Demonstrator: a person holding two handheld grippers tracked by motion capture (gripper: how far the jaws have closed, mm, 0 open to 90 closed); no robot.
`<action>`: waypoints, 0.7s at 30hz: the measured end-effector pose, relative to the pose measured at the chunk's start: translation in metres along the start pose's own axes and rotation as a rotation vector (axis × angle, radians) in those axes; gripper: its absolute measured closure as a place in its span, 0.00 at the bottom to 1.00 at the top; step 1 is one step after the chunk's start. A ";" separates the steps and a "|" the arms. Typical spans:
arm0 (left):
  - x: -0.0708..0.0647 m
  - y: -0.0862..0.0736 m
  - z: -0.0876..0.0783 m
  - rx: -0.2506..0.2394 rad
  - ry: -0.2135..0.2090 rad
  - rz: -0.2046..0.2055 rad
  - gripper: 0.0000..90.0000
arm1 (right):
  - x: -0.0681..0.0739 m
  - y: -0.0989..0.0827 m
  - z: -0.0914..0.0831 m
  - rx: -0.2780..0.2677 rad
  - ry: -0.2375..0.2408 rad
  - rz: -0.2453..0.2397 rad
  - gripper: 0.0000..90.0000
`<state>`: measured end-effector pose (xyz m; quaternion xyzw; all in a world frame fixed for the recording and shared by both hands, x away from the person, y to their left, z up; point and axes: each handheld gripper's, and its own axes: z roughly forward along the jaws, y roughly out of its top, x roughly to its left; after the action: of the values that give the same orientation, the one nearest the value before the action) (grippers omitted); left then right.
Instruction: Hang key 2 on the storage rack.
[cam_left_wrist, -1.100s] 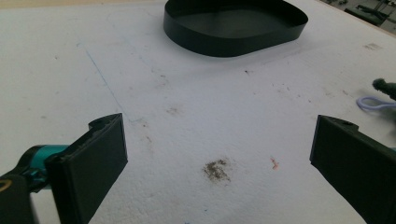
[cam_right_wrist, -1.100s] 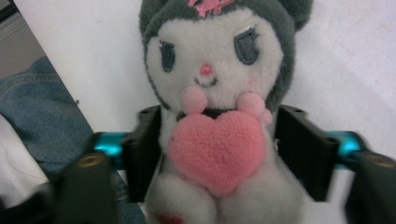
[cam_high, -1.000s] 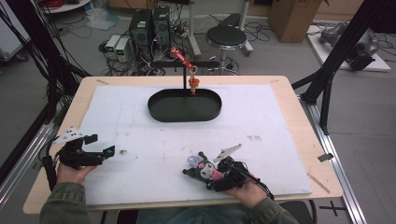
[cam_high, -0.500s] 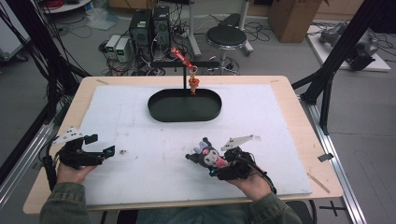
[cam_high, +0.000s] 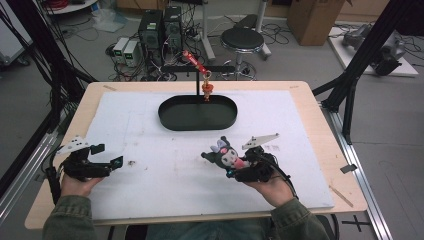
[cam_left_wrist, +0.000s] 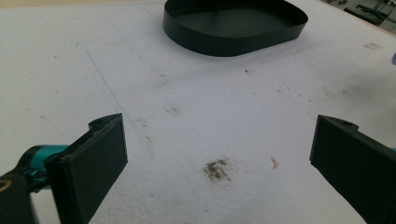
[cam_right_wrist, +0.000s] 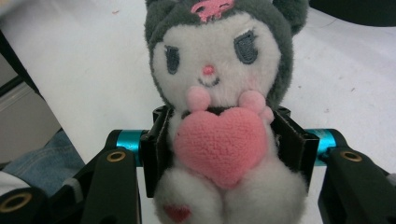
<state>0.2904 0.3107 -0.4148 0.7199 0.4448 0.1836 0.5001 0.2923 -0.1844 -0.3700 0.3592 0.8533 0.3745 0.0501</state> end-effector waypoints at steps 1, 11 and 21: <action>0.000 0.000 0.000 -0.001 0.000 0.000 0.05 | 0.000 0.001 -0.001 -0.001 -0.006 0.005 0.51; 0.000 0.000 0.000 0.000 -0.001 -0.001 0.05 | -0.004 0.014 -0.011 -0.024 -0.012 0.022 0.51; 0.000 0.000 0.000 0.000 -0.002 -0.001 0.05 | -0.008 0.031 -0.022 -0.037 -0.028 0.004 0.51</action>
<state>0.2906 0.3107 -0.4149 0.7201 0.4445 0.1824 0.5005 0.3086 -0.1887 -0.3350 0.3650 0.8448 0.3853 0.0679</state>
